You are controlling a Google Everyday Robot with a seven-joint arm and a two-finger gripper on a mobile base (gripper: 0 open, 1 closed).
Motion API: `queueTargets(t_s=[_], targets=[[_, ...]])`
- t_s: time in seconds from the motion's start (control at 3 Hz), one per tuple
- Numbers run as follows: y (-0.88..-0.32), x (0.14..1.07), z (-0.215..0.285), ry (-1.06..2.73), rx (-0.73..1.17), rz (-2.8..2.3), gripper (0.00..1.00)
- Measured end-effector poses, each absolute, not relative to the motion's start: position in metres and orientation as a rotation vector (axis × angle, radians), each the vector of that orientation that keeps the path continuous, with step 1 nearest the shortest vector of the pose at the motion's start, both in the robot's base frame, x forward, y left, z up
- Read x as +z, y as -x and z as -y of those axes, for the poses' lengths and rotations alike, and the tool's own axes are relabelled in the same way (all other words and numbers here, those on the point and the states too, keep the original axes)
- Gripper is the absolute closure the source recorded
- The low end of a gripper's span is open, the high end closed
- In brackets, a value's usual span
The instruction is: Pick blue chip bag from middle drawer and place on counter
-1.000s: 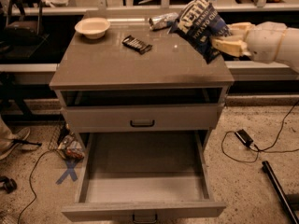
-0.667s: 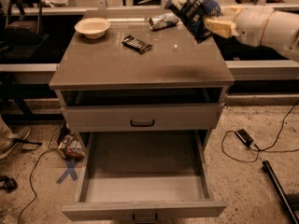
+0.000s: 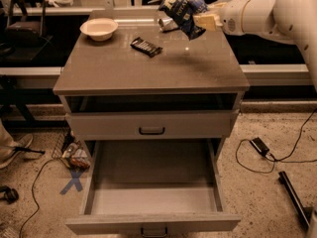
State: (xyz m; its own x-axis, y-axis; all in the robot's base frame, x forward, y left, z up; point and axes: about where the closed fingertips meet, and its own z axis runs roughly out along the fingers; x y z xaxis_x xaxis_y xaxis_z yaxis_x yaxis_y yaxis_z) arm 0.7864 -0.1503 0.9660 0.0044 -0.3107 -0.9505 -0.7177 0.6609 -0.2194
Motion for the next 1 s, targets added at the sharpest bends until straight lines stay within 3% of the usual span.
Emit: queueTargets(t_s=[0.33,1.0], targets=[[-0.806,0.929,0.148,0.875,0.352,-1.731,1.0],[-0.813,0.876,0.15,0.914,0.367,-1.888,0.51]])
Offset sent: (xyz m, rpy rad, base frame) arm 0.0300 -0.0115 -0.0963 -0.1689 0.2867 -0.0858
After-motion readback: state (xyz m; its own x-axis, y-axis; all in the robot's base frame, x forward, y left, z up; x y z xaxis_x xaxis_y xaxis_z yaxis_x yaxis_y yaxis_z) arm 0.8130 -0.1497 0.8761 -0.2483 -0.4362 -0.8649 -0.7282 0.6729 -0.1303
